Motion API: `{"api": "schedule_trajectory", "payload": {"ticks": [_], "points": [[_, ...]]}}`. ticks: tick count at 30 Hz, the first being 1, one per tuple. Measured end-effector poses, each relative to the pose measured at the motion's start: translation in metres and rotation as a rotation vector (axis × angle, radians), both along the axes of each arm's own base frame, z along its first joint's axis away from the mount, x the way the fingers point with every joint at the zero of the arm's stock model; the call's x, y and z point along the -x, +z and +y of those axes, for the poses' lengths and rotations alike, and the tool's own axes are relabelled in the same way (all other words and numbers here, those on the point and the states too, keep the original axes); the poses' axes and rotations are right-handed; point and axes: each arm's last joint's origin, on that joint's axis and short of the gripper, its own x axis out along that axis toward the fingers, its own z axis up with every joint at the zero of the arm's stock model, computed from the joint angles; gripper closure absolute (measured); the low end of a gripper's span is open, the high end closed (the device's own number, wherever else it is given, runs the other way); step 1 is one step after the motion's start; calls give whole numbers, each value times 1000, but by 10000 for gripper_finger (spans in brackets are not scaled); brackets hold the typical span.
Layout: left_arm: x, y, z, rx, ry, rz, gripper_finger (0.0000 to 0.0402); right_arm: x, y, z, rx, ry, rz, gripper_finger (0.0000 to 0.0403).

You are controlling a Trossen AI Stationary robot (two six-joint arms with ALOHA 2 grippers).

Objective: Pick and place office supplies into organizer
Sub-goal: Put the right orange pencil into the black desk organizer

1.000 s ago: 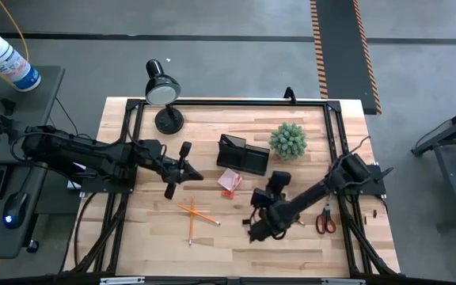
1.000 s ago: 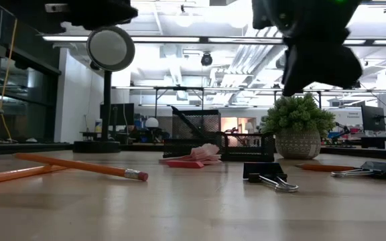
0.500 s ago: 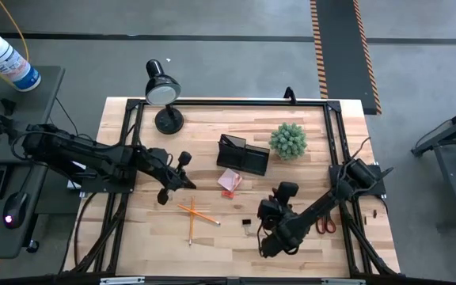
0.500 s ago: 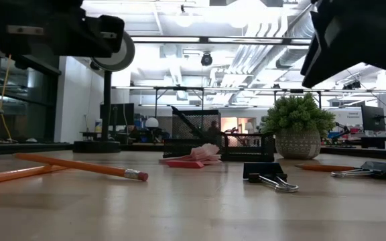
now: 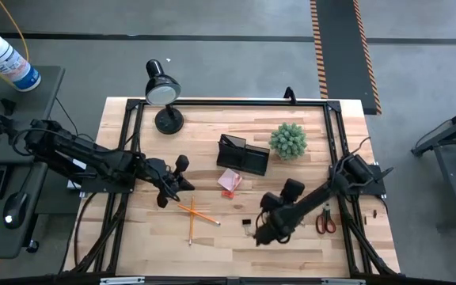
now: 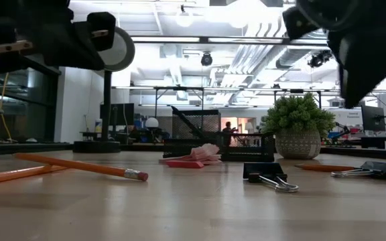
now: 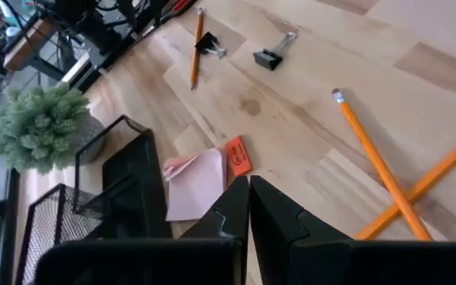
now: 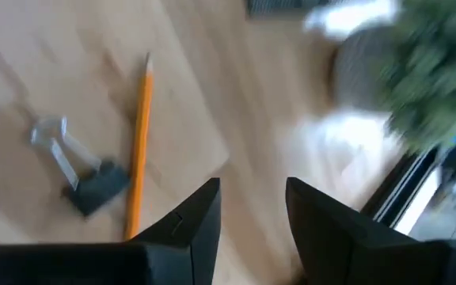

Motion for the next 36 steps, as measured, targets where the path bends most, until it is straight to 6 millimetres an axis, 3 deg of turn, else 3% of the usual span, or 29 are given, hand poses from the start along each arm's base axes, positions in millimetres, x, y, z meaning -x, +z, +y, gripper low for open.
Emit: {"api": "schedule_trajectory", "payload": {"ticks": [9,17,25,36], "points": [[1,-2,0,-26,-17,25,399,-13,24,-35,-281,-156,-21,266],[7,-10,1,-14,11,127,399,-13,25,-21,-346,-123,-72,266],[8,-10,1,18,36,137,399,19,-7,-22,-389,-166,-6,266],[6,-8,1,44,50,108,399,44,-29,-45,-572,-230,-160,266]]}}
